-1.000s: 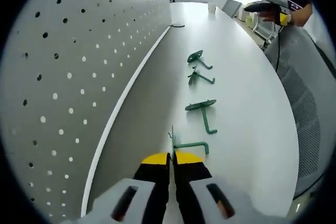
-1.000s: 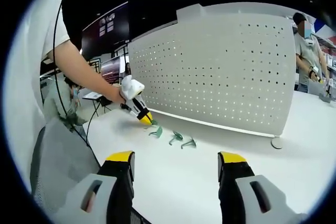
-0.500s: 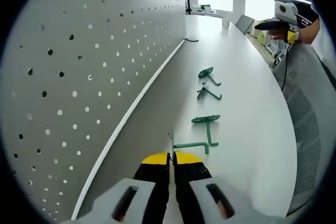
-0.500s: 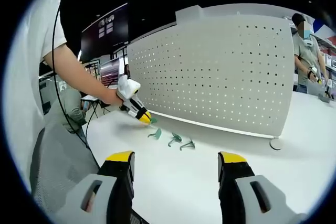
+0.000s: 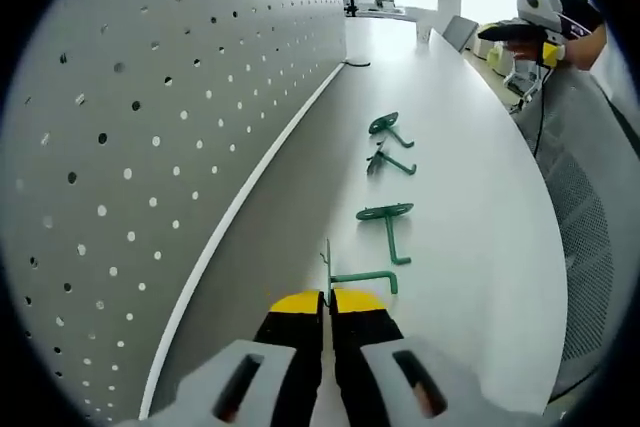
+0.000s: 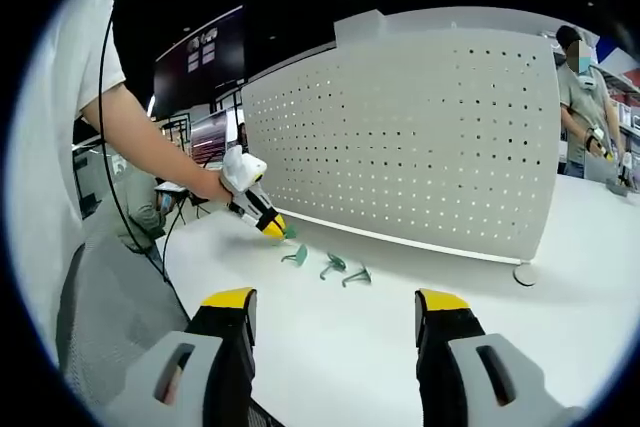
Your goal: Insert the hook assembly into the mounting plate slot until the hook locks in place.
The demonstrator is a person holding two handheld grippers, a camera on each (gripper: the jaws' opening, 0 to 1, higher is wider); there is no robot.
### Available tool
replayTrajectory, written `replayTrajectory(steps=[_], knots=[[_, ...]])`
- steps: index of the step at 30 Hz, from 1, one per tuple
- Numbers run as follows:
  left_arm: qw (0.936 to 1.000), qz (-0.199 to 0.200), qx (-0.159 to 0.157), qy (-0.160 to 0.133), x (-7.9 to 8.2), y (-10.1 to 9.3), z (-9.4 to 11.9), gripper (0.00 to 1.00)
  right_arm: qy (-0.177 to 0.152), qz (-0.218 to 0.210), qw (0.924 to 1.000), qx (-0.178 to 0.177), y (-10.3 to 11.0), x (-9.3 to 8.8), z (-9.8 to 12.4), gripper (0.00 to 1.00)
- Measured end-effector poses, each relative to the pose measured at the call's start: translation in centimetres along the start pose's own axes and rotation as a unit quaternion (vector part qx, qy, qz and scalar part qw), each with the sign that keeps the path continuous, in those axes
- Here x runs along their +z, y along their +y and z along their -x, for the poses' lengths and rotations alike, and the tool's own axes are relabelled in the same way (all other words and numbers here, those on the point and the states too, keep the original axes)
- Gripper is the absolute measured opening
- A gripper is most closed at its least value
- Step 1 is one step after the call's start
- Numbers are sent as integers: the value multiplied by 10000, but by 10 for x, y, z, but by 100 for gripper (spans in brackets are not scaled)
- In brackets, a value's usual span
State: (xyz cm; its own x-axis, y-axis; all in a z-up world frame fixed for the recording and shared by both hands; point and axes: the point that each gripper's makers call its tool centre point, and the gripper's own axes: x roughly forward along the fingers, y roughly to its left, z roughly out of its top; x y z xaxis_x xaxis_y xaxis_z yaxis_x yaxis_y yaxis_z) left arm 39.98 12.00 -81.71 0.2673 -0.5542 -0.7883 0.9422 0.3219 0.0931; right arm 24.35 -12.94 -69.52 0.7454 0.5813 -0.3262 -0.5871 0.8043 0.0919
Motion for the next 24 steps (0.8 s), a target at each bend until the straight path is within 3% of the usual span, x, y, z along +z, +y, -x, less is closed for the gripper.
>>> replayTrajectory(steps=[12,24], knots=[[9996,-164,-100,199,-7,-5,-3,1,21,0,10000,13,0,-1,0,62],[9995,-175,-115,218,-7,-5,-3,1,23,5,10000,15,0,-2,-1,62]])
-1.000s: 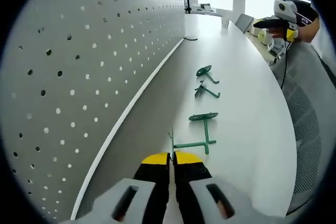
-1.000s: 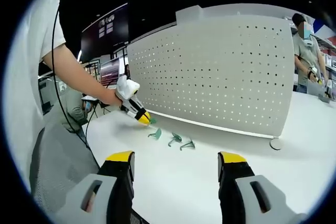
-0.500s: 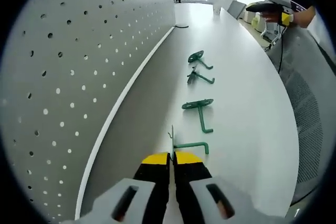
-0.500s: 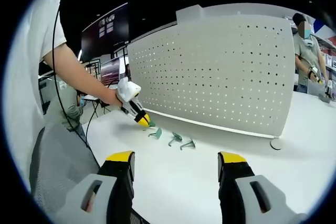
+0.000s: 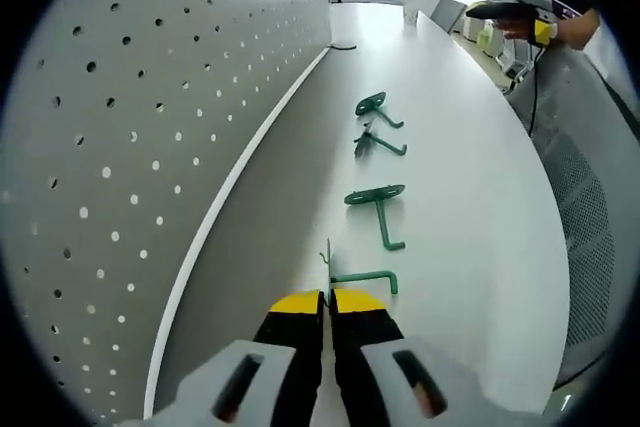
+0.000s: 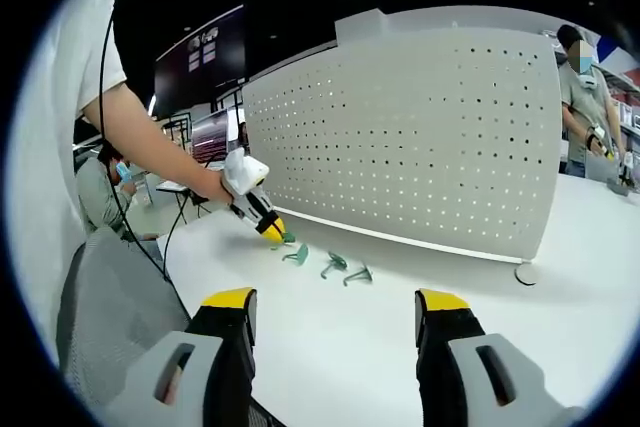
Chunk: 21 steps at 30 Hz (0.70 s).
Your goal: Insert the hook assembly into the mounting plate slot until the hook locks in place.
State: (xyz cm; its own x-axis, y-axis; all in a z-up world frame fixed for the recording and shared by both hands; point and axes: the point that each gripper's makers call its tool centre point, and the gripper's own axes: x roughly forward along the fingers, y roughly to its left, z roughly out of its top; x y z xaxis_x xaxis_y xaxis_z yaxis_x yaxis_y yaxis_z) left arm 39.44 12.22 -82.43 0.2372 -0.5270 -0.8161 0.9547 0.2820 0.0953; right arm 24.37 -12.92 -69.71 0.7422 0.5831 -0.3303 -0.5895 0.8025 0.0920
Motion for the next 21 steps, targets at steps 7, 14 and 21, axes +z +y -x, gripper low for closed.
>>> replayTrajectory(steps=[7,14,21], knots=[[10000,-53,-13,24,0,-1,-1,1,-4,-7,10000,2,0,0,0,62],[10000,-49,-8,30,-1,-1,-1,1,-5,-10,10000,-1,0,0,0,62],[10000,-50,-5,18,-1,0,-1,1,-1,-11,10000,1,0,0,0,62]])
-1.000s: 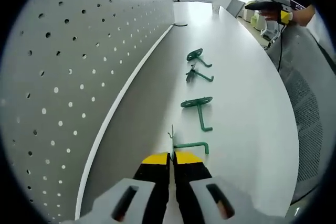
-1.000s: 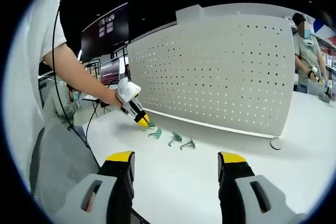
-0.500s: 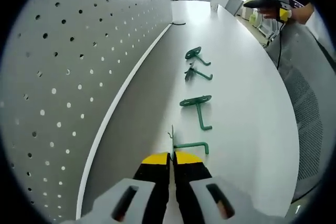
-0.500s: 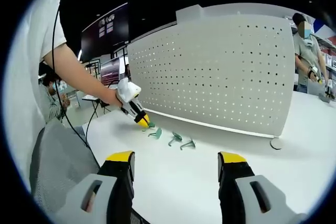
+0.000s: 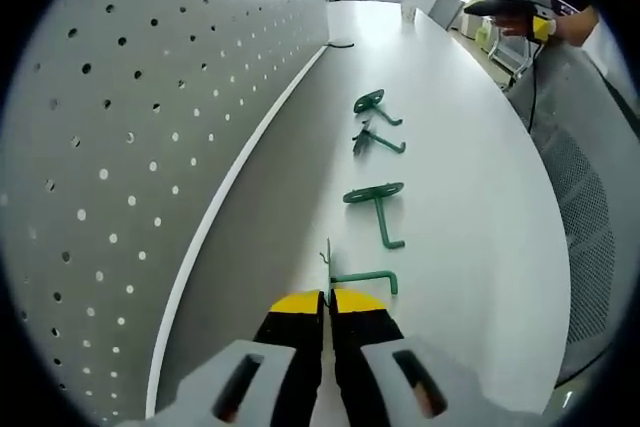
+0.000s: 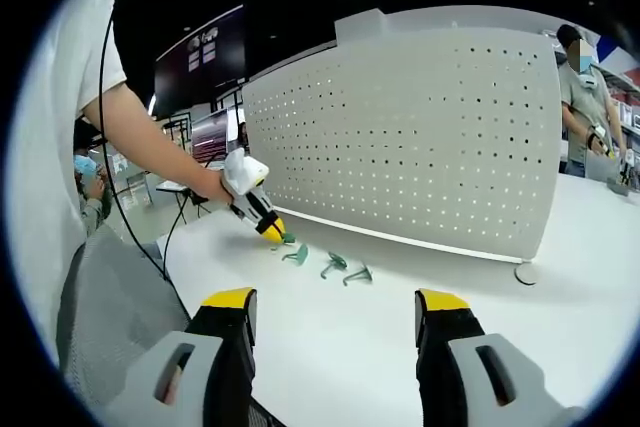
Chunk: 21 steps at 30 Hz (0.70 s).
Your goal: Insert the hook assembly into the mounting plate slot until the hook locks in place.
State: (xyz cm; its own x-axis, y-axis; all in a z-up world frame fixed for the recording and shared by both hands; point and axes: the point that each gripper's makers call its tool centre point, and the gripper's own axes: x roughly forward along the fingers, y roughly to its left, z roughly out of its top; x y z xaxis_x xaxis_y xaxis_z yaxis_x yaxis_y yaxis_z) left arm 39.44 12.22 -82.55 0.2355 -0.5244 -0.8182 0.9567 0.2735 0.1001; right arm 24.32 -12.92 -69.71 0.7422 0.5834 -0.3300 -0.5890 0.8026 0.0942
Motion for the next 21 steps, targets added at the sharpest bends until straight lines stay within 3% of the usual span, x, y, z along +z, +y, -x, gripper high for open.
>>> replayTrajectory(steps=[21], knots=[[10000,-9,-14,-12,1,0,1,1,7,5,10000,6,0,1,-1,62]])
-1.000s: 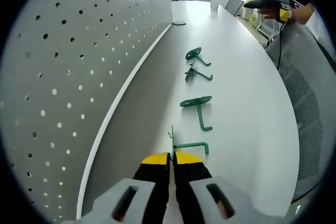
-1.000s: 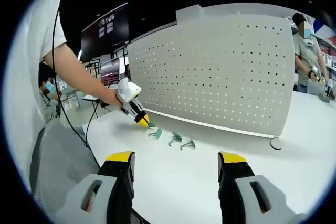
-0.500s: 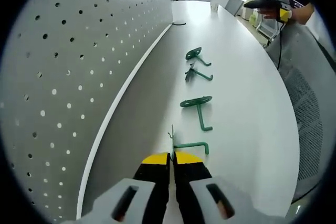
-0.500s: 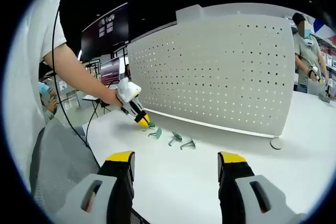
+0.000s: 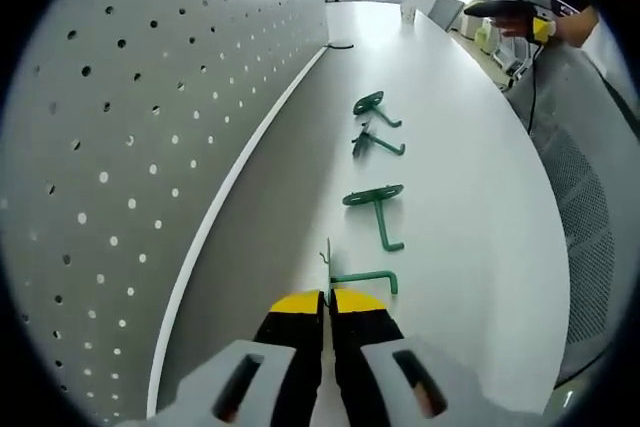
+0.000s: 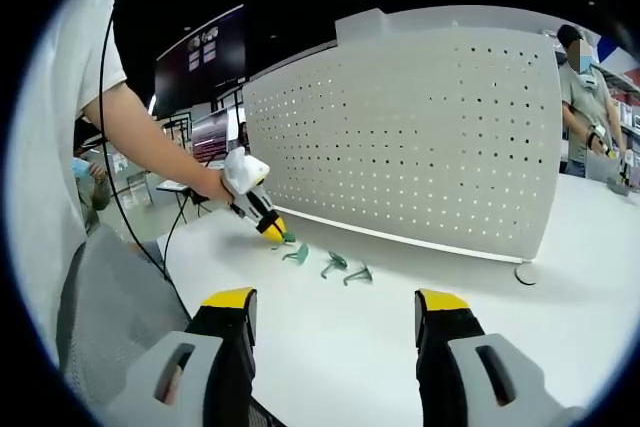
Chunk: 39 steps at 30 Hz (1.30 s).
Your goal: Insert the hook assembly into the mounting plate slot until the hook locks in place.
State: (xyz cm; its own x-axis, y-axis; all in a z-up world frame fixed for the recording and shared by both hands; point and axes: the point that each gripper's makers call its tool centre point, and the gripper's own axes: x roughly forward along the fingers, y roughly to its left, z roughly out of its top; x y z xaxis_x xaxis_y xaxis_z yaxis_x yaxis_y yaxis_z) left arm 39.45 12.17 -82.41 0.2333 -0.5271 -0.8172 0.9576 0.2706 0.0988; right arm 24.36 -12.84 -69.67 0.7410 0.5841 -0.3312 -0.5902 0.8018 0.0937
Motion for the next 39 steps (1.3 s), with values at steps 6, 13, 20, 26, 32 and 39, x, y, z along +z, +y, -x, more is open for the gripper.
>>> replayTrajectory(steps=[6,13,20,26,32,39], knots=[[10000,0,-12,13,2,-1,2,1,1,5,10000,4,0,0,0,62],[10000,-2,-40,15,5,-2,3,1,1,13,10000,5,0,1,0,62],[10000,-8,-75,9,13,-1,7,1,-19,11,10000,2,0,1,0,62],[9998,19,-179,21,22,-5,12,1,-38,11,10000,-17,-1,2,0,62],[9997,8,-255,-5,34,-6,18,1,-46,24,10000,-10,-1,3,0,62],[9994,64,-345,-17,53,-9,30,1,-74,40,10000,-21,-1,4,1,62]])
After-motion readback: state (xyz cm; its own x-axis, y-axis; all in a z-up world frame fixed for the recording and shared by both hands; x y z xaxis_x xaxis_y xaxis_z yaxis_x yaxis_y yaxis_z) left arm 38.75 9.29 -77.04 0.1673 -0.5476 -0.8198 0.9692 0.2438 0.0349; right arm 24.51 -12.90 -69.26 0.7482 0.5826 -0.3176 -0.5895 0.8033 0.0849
